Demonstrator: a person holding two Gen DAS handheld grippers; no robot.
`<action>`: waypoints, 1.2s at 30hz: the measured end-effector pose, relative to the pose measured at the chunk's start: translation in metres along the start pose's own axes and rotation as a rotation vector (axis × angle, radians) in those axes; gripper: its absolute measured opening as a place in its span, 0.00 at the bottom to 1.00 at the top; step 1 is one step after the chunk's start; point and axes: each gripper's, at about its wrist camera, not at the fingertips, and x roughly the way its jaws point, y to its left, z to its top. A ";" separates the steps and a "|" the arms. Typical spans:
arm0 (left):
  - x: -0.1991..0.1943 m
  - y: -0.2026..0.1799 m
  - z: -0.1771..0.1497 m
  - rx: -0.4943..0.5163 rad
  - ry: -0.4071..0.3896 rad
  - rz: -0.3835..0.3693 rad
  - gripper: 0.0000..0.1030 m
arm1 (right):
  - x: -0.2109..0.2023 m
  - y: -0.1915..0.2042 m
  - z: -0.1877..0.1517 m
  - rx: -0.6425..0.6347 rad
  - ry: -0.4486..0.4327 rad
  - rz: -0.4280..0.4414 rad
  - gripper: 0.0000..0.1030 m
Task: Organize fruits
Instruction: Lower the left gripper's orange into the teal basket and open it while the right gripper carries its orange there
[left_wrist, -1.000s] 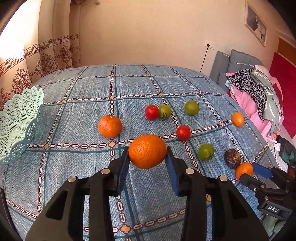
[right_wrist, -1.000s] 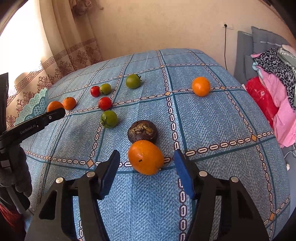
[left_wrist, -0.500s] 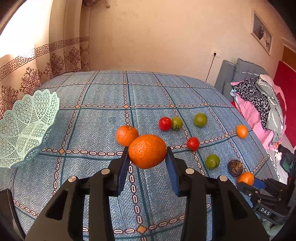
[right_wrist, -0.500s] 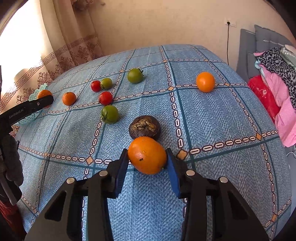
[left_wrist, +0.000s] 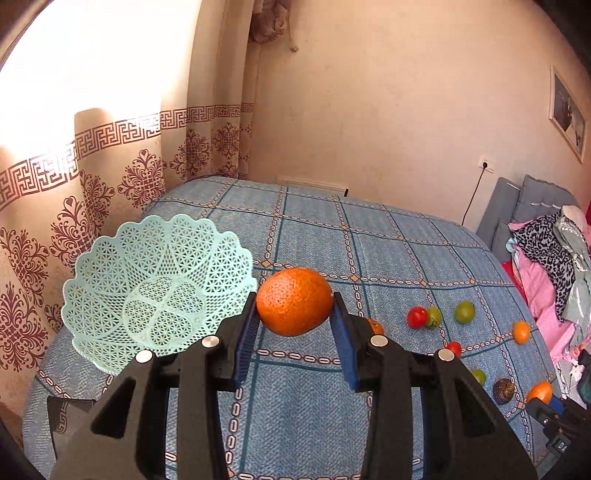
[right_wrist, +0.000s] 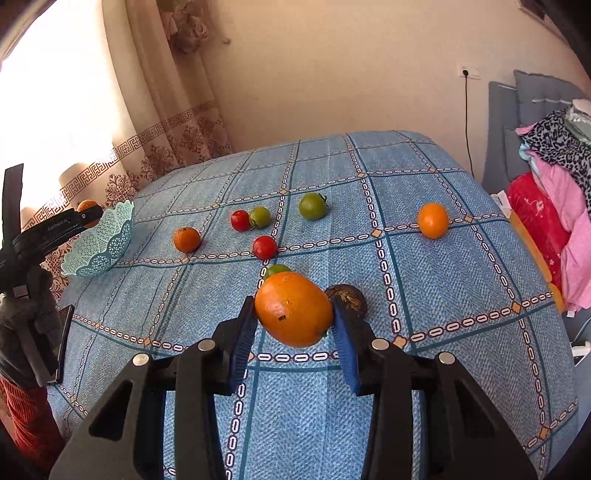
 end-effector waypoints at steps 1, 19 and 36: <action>-0.002 0.007 0.003 -0.010 -0.009 0.012 0.38 | -0.001 0.004 0.002 -0.008 -0.005 0.005 0.40; -0.007 0.105 0.031 -0.116 -0.055 0.178 0.38 | 0.036 0.155 0.064 -0.227 -0.028 0.217 0.40; 0.010 0.130 0.029 -0.162 -0.004 0.167 0.38 | 0.124 0.267 0.092 -0.301 0.063 0.296 0.40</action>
